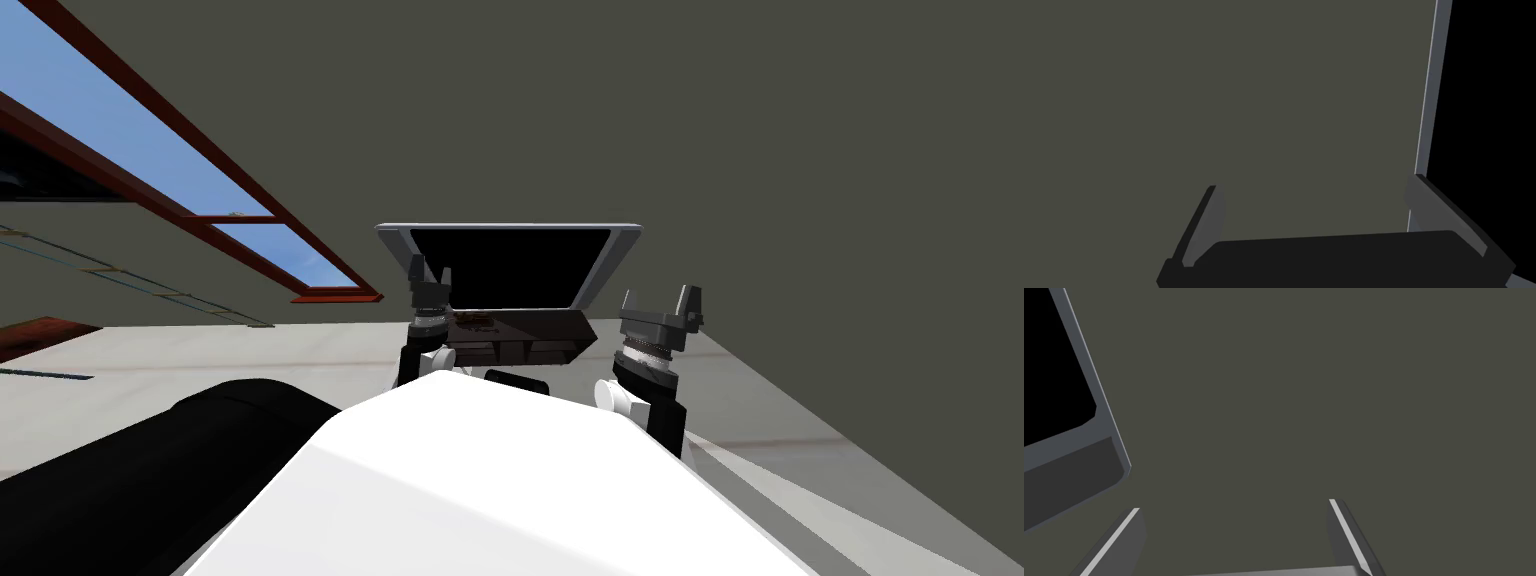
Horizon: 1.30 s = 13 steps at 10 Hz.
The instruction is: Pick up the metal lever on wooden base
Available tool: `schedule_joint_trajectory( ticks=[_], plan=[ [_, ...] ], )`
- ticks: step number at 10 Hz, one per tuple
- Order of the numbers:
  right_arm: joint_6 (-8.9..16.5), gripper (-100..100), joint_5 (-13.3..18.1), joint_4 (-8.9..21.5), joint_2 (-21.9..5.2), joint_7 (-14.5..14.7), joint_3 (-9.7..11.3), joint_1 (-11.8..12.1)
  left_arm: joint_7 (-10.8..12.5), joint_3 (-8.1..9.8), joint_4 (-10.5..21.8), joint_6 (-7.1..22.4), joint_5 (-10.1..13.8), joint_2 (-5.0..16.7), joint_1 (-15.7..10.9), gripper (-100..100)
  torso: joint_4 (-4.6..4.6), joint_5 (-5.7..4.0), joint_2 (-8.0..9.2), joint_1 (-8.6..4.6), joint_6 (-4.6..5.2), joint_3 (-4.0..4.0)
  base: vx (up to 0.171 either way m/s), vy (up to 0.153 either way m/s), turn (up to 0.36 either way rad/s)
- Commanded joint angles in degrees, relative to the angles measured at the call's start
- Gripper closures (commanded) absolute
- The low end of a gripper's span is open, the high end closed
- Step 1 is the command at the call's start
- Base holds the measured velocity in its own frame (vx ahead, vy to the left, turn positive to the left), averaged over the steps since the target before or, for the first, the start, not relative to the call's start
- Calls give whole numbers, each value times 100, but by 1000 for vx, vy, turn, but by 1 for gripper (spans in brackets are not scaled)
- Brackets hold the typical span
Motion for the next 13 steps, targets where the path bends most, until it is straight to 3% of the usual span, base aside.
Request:
schedule_joint_trajectory(
  ticks=[1,6,13],
  plan=[
    [0,0,0,0,0,0,0,0,11,29,68,57,-1,226,-29,-100,0,0,0,0,0,0,0,0,0],
    [0,0,0,0,0,0,0,0,94,262,612,461,-4,779,-233,-100,0,1,1,1,0,0,-2,-5,-22],
    [0,0,0,0,0,0,0,0,267,752,1726,1225,12,971,-617,-100,0,1,1,3,0,1,-9,-1,-30]
  ],
)
